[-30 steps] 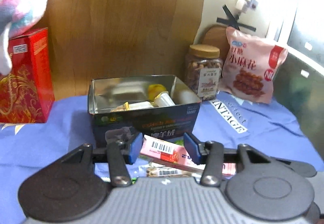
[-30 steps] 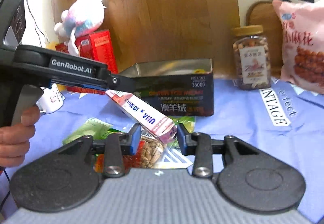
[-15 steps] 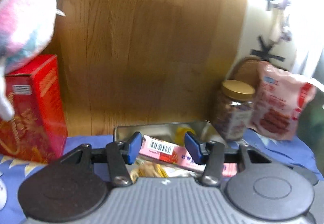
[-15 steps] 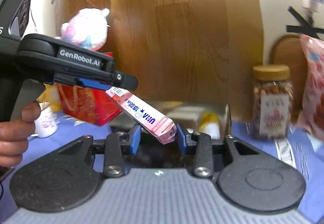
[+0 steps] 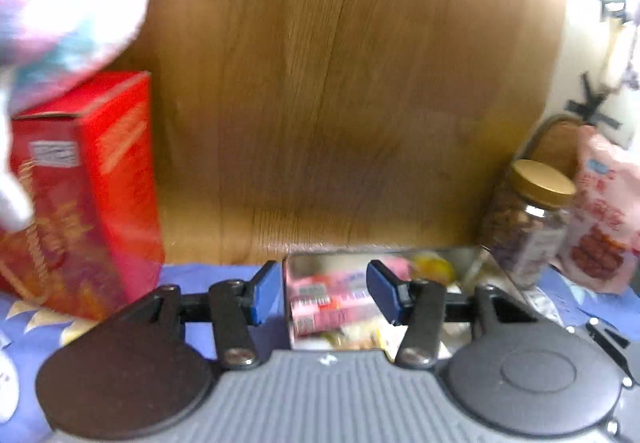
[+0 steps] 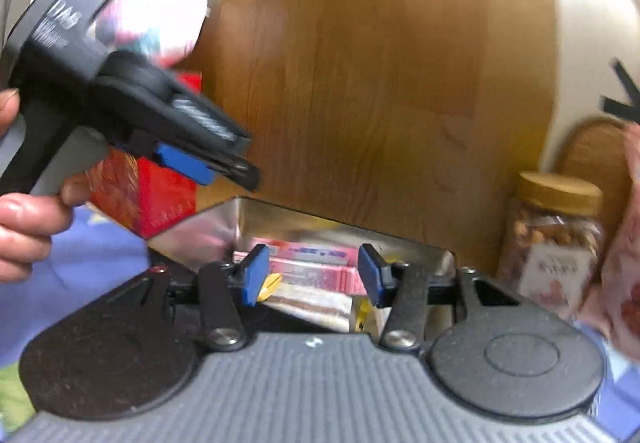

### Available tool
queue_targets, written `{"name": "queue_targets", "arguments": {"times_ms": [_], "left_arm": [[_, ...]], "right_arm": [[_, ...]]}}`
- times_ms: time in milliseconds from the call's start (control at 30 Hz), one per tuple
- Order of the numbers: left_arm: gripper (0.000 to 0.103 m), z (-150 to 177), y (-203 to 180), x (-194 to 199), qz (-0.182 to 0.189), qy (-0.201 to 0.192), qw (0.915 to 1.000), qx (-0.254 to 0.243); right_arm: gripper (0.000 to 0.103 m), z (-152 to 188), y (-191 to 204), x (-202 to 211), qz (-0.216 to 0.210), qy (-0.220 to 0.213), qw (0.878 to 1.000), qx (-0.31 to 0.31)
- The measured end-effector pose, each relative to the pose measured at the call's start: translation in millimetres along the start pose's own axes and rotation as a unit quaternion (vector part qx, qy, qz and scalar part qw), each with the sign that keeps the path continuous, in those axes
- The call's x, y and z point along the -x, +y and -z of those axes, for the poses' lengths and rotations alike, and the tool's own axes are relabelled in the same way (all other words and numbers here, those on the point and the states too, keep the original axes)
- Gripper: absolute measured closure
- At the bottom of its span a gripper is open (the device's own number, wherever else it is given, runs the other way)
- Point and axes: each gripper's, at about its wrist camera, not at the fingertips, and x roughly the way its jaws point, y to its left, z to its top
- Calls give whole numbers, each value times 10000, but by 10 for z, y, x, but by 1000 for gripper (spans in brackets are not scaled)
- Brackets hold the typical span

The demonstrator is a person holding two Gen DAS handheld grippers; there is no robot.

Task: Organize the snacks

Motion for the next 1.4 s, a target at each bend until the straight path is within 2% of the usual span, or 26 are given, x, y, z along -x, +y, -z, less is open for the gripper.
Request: {"name": "queue_targets", "arguments": {"times_ms": [67, 133, 233, 367, 500, 567, 667, 767, 800, 833, 900, 967, 1067, 1133, 1300, 1400], "left_arm": [[50, 169, 1, 249, 29, -9, 10000, -42], [48, 378, 16, 449, 33, 51, 9999, -90], [45, 708, 86, 672, 18, 264, 9996, -102], [45, 1110, 249, 908, 101, 522, 9985, 150], [46, 1421, 429, 1119, 115, 589, 9954, 741], [47, 1571, 532, 1255, 341, 569, 9905, 1206], [47, 1732, 613, 1327, 820, 683, 9776, 1815], [47, 1839, 611, 1186, 806, 851, 9685, 2197], [48, 1856, 623, 1124, 788, 914, 9660, 2287], [49, 1870, 659, 1076, 815, 946, 9625, 2410], [51, 1868, 724, 1092, 870, 860, 9591, 2553], [51, 1867, 785, 1118, 809, 806, 9601, 2551], [51, 1886, 831, 1133, 761, 851, 9627, 2453], [51, 1881, 827, 1168, 710, 832, 9651, 2378], [51, 1832, 794, 1280, 552, 699, 9723, 2160], [50, 1802, 720, 1283, 525, 681, 9783, 1884]], "right_arm": [[51, 87, -94, 203, -272, 160, 9979, -563], [51, 224, -173, 401, -667, 383, 9894, -1234], [51, 435, -135, 649, -1093, 611, 9765, -1752], [52, 536, 120, 844, -1487, 779, 9720, -1647], [62, 371, 302, 743, -1656, 791, 9718, -1479], [63, 267, 304, 567, -1705, 803, 9708, -1486], [63, 169, 324, 221, -1734, 1051, 9680, -1480], [64, 231, 395, -1, -1715, 1413, 9660, -1322], [71, 276, 418, -31, -1774, 1539, 9632, -1306], [77, 329, 437, -5, -1869, 1607, 9599, -1336], [77, 392, 440, 197, -2064, 1546, 9561, -1389], [77, 468, 488, 414, -2217, 1505, 9539, -1356], [76, 662, 634, 669, -2635, 1650, 9412, -1319], [74, 764, 756, 813, -2779, 1682, 9391, -1123], [74, 748, 805, 1042, -2574, 1289, 9545, -777], [64, 747, 792, 1059, -2460, 1255, 9586, -689]]}}
